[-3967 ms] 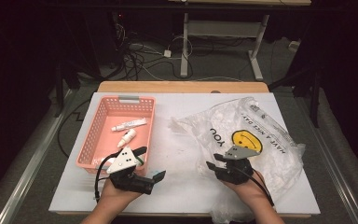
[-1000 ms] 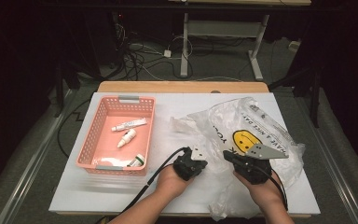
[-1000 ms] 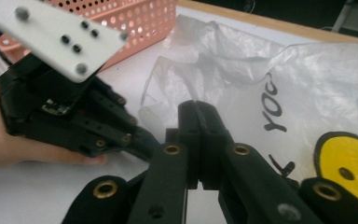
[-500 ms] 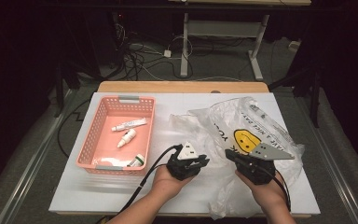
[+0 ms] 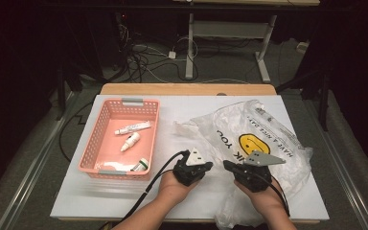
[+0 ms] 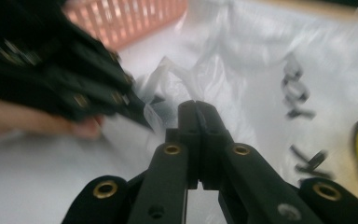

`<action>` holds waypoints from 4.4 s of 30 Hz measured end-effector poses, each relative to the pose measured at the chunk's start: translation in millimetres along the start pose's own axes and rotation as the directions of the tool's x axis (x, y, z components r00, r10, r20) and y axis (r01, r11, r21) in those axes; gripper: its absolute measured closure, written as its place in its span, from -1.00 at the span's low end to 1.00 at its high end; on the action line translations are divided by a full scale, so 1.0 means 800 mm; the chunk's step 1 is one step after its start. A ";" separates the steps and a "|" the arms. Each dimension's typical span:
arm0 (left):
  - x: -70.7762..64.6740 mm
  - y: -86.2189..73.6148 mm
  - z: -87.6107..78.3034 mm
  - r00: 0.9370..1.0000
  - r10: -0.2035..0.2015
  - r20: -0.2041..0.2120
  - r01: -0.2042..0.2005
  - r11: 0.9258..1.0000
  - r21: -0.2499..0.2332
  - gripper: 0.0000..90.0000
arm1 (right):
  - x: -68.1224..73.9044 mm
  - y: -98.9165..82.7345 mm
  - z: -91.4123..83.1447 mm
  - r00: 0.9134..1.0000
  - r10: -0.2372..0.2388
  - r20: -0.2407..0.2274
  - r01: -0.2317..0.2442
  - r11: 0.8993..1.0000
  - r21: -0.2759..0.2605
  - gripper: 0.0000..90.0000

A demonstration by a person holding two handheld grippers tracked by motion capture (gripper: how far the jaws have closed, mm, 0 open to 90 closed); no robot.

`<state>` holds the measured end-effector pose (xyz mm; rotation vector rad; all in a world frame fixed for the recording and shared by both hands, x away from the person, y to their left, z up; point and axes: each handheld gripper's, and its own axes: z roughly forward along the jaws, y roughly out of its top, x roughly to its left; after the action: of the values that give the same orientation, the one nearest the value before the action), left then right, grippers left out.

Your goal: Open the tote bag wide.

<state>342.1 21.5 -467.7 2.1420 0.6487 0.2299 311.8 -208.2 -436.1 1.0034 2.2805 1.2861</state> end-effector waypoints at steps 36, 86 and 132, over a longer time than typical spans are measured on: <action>0.008 -0.009 0.016 1.000 -0.013 -0.006 0.013 0.992 0.123 0.96 | -0.003 -0.026 0.057 0.997 -0.069 0.046 0.057 0.975 0.215 0.12; -0.002 0.015 0.036 0.999 0.039 -0.001 -0.039 0.992 0.119 0.95 | -0.015 0.064 -0.050 0.993 0.001 0.118 0.026 0.973 -0.229 1.00; -0.009 0.000 -0.095 0.995 0.011 0.095 -0.001 0.994 -0.107 -0.35 | -0.034 0.062 -0.064 0.990 0.060 0.126 -0.016 0.946 -0.325 1.00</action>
<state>307.1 70.5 -420.8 2.0387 0.5626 0.1609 321.4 -242.0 -368.5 0.9857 1.8796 1.4988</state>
